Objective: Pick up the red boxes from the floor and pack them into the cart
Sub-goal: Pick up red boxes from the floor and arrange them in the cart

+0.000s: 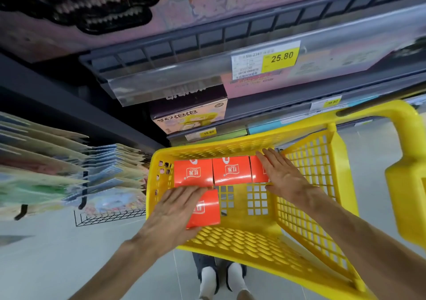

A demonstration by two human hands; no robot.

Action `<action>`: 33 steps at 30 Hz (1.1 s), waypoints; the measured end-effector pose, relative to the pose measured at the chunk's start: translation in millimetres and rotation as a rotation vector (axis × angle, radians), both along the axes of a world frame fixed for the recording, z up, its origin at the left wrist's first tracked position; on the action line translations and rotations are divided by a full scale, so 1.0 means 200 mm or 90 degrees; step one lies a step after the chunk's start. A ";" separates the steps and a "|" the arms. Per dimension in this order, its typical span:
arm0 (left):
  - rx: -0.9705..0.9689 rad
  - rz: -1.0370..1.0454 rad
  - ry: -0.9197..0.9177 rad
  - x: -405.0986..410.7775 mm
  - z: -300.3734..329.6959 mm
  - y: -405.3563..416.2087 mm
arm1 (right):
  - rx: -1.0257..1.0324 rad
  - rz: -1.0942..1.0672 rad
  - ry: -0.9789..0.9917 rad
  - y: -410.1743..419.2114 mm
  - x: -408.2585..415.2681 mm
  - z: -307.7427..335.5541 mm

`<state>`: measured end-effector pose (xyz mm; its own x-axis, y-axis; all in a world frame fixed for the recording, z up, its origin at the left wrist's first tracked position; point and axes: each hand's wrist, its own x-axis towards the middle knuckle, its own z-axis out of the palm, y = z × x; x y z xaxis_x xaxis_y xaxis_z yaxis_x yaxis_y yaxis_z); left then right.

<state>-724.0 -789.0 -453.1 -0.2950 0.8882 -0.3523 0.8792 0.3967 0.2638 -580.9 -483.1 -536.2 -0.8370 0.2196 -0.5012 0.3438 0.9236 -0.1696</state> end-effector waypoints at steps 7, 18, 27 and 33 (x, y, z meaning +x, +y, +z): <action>-0.062 -0.057 0.071 -0.05 -0.23 0.06 | 0.001 -0.008 0.019 0.00 0.00 -0.03; -0.104 0.031 0.115 0.01 -0.25 -0.01 | 0.005 -0.024 0.033 0.00 0.00 -0.07; -0.070 0.056 0.085 -0.02 -0.18 -0.04 | 0.004 -0.017 0.022 0.02 0.03 0.04; 0.020 0.089 0.021 -0.03 0.12 0.03 | 0.018 -0.002 0.054 -0.02 0.08 0.42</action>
